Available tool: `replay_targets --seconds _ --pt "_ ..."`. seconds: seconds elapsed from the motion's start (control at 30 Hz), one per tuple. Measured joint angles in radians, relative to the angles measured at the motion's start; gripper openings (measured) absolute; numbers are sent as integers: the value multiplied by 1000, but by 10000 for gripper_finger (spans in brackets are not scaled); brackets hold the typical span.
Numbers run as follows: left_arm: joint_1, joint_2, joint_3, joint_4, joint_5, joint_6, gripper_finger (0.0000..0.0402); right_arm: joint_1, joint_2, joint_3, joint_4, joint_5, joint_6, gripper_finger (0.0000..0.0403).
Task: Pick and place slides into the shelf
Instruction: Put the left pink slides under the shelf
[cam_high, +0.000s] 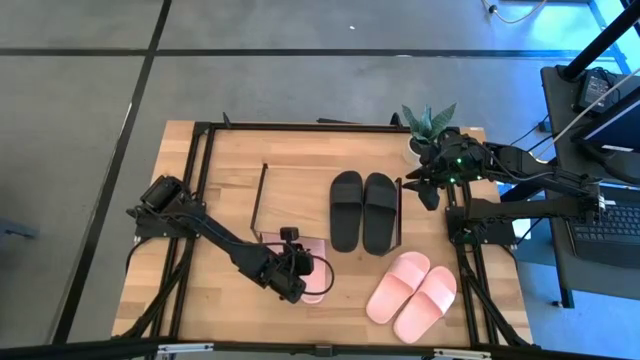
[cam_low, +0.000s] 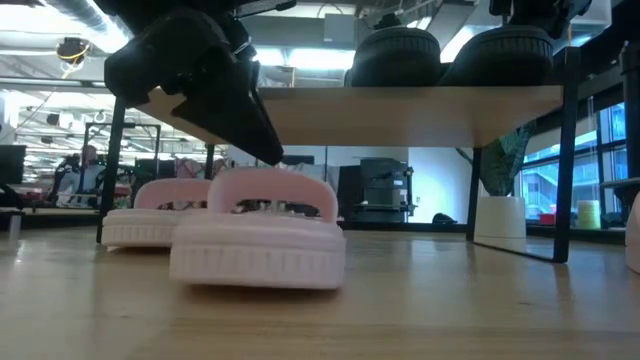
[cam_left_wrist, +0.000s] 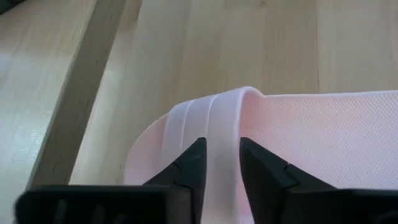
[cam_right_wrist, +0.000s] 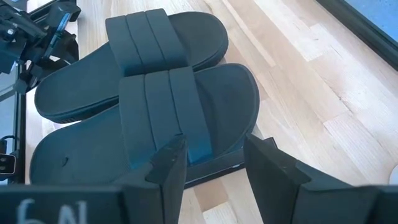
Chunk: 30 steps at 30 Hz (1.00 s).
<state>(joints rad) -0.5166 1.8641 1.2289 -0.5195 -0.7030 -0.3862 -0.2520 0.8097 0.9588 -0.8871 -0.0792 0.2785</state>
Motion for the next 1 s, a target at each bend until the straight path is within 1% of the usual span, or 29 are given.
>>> replay_targets --seconds 0.17,0.27,0.47,0.5,0.57,0.6,0.67,0.83,0.9,1.0 --pt "-5 0 0 1 6 -1 132 0 0 0 0 0 -5 159" --pt "-19 0 1 32 18 -3 147 0 0 0 0 0 -21 159" --pt "-58 2 103 52 14 75 153 0 0 0 0 0 -24 159" --pt "-60 2 119 66 14 76 153 0 0 0 0 0 -25 159" --pt "-58 2 143 144 20 79 154 0 0 0 0 0 -25 159" --pt "-54 1 148 189 35 84 154 0 0 0 0 0 -25 159" --pt "-42 6 149 250 106 119 154 0 0 0 0 0 -25 159" --pt "-10 81 146 301 282 110 154 0 0 0 -1 0 -26 159" --pt "-5 119 147 350 314 90 154 0 0 0 -3 0 -26 159" --pt "-4 174 147 371 322 71 154 0 0 0 -13 0 -29 159"
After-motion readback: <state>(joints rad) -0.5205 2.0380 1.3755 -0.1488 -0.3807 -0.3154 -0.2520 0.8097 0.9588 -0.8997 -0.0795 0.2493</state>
